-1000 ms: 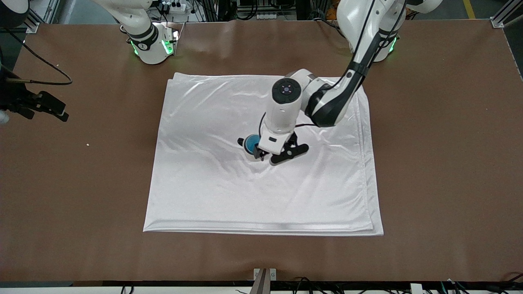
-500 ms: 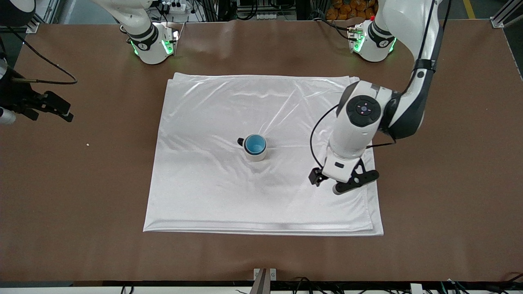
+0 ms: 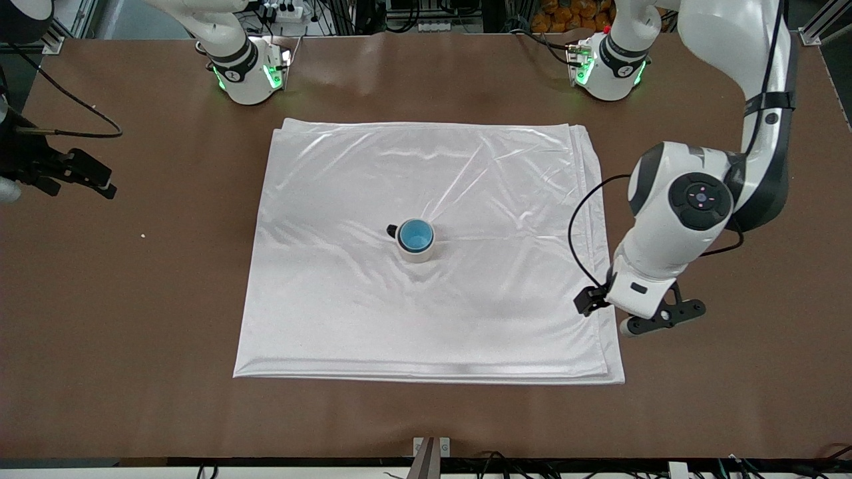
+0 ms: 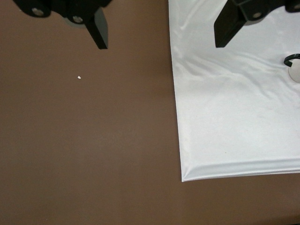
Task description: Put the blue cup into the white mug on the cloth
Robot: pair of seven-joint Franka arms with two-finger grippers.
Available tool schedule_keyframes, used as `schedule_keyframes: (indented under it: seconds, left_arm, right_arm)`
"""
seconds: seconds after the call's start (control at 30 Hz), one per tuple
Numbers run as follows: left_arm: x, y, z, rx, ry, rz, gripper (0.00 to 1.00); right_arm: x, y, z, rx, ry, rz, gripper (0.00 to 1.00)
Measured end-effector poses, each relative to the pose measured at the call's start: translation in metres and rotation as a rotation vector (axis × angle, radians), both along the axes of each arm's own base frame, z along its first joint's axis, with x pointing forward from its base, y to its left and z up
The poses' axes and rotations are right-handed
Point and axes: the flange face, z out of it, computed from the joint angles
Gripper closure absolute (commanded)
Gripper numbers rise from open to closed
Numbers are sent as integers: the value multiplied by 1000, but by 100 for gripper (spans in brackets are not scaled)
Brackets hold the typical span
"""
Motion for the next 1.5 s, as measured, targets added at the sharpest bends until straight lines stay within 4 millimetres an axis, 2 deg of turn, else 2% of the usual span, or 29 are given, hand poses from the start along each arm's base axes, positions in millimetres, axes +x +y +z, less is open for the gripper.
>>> schedule_keyframes:
  seconds: [0.23,0.37,0.47,0.67,0.9,1.03,1.27,1.5]
  left_arm:
    - [4,63,16,9,49,-118,0]
    - [1,101,35,-2,68,-145,0]
    - [-7,118,51,-3,77,-142,0]
    - [-30,133,92,6,104,-154,0]
    - [-63,159,147,18,113,-184,0]
    - [-80,172,169,21,125,-182,0]
    - [-110,176,192,7,191,-188,0]
    - [-125,169,193,-16,245,-196,0]
  right_arm:
    - [0,-8,0,2,0,-13,0]
    - [0,-10,1,2,-3,-17,0]
    - [2,-10,3,2,-8,-17,0]
    - [5,-11,7,2,-16,-17,0]
    - [8,-16,9,2,-22,-26,0]
    - [11,-17,11,2,-14,-27,0]
    - [12,-20,10,3,-8,-33,0]
    - [12,-17,12,2,-13,-28,0]
